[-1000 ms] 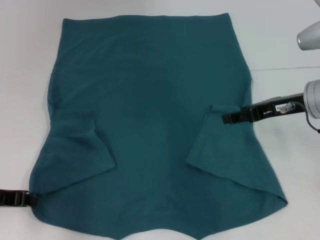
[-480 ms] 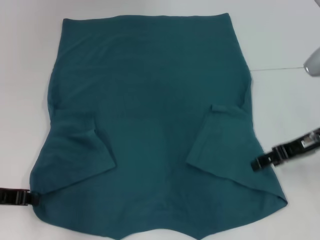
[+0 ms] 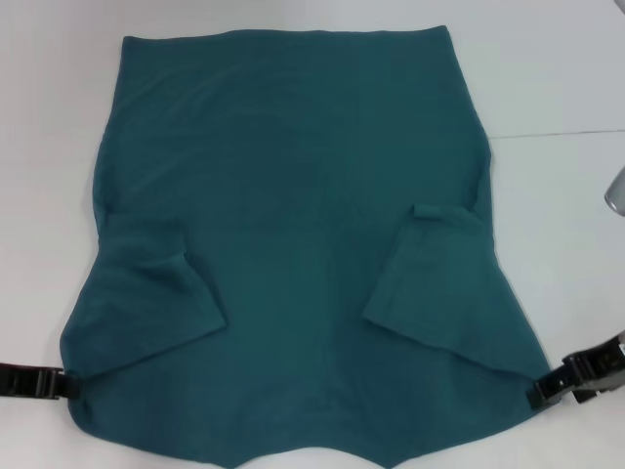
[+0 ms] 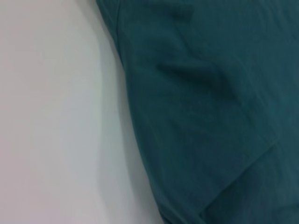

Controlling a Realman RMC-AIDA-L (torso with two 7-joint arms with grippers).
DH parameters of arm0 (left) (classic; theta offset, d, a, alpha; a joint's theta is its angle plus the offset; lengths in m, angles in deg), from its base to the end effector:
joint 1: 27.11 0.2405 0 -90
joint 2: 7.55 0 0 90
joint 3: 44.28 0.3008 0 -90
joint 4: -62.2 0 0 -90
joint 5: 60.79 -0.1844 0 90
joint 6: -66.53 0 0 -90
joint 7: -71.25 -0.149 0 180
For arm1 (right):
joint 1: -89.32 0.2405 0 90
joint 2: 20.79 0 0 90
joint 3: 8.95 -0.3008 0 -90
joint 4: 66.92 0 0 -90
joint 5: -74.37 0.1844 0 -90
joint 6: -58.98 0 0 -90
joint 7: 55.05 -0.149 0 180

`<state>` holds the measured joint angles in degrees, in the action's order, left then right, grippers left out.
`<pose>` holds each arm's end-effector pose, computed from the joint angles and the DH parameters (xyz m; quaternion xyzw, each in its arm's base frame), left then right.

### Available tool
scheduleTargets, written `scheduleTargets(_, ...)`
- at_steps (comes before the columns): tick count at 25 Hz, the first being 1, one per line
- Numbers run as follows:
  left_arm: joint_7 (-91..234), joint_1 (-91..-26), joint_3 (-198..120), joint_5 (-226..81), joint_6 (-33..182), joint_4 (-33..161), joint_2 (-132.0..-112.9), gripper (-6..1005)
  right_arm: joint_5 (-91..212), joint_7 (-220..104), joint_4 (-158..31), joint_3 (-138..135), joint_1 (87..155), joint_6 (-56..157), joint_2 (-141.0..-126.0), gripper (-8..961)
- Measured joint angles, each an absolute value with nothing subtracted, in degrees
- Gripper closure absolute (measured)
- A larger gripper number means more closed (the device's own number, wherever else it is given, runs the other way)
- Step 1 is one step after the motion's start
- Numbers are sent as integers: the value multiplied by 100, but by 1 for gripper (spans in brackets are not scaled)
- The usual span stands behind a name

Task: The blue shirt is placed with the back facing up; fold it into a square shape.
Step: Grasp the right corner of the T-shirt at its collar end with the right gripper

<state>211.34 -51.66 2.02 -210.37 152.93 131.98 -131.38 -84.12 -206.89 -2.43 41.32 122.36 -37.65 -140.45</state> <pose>-0.3264 0.3156 0.0025 -0.7958 -0.5637 0.0230 0.2201 0.3118 0.3282 0.0091 -0.7647 0.6086 -0.1366 0.1616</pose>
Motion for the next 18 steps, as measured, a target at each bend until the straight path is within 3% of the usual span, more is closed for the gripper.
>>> scheduleTargets(18, 21135, -5190, 213, -21037, 15279, 13198, -13147, 983, -8294, -20679, -396, 4315, 12218, -3535, -14067, 205)
